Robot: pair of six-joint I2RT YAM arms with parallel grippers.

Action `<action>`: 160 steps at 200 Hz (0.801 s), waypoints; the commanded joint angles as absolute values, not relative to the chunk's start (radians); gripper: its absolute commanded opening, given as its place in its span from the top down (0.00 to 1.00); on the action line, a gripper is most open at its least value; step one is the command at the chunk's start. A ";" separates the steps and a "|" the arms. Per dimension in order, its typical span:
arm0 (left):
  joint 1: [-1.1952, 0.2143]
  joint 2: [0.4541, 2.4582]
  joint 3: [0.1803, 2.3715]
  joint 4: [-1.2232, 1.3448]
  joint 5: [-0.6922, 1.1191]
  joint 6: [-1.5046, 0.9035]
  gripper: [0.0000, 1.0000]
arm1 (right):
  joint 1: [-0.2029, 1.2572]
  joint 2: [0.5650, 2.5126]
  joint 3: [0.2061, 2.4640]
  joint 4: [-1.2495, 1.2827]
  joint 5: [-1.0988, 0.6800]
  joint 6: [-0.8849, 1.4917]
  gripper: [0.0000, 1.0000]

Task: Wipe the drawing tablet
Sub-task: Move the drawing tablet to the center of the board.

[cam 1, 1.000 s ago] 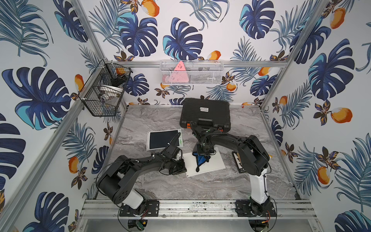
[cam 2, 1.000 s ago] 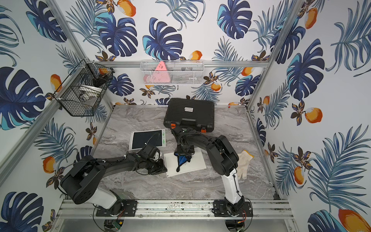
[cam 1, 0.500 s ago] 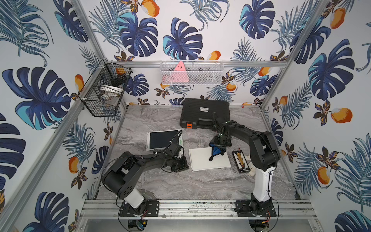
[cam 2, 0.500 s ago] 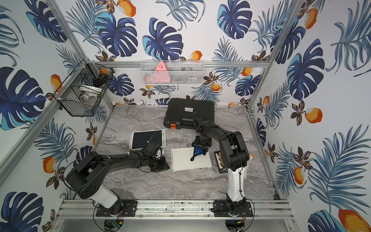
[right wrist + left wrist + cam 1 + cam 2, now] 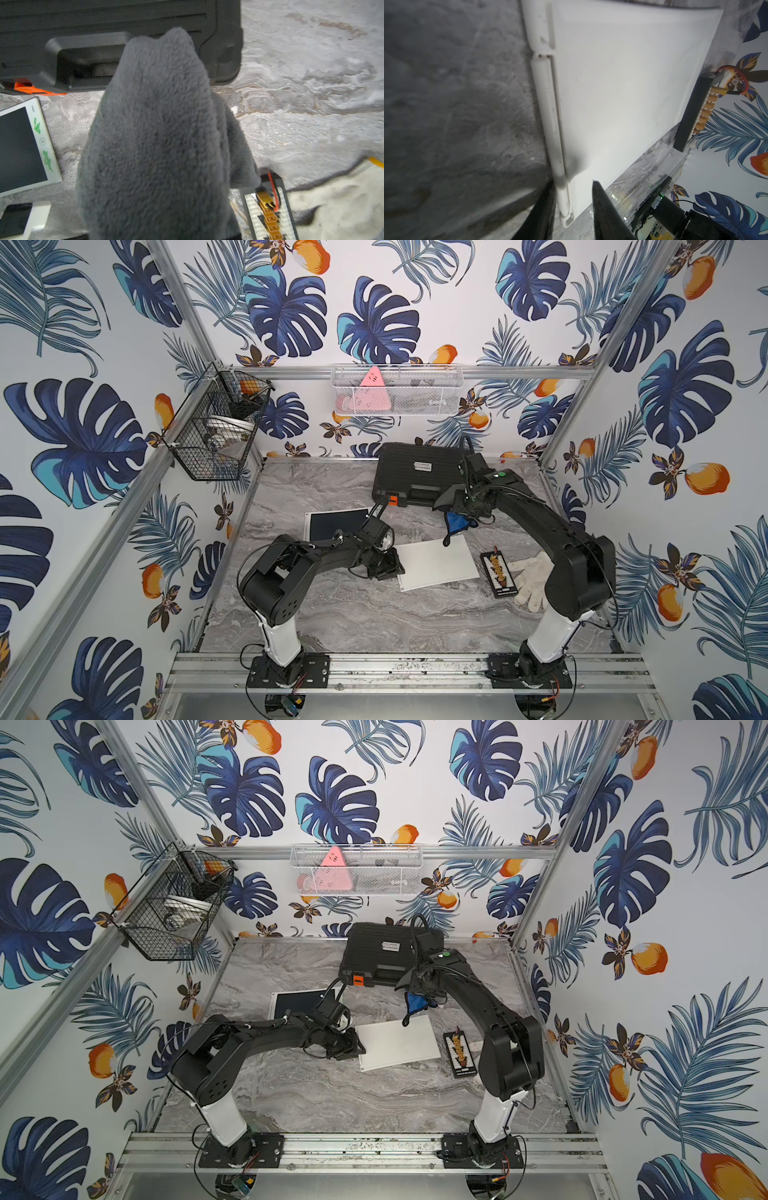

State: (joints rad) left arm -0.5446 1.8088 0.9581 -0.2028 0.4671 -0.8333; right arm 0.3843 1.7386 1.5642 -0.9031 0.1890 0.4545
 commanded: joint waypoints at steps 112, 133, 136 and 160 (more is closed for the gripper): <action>-0.555 2.040 1.199 -0.298 0.451 -0.794 0.52 | 0.390 1.374 1.203 -1.046 0.216 0.589 1.00; -0.552 2.039 1.254 -0.339 0.438 -0.766 0.45 | 0.395 1.361 1.166 -1.058 0.200 0.584 1.00; -0.551 2.033 1.260 -0.348 0.432 -0.762 0.44 | 0.397 1.361 1.160 -1.058 0.196 0.583 1.00; -0.520 1.952 1.275 -0.423 0.385 -0.733 0.38 | 0.426 1.373 1.107 -1.053 0.154 0.580 1.00</action>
State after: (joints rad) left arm -0.5488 2.0079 1.2644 -0.2558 0.5209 -0.7830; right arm 0.4030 1.3678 1.1492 -1.0378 0.2001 0.5678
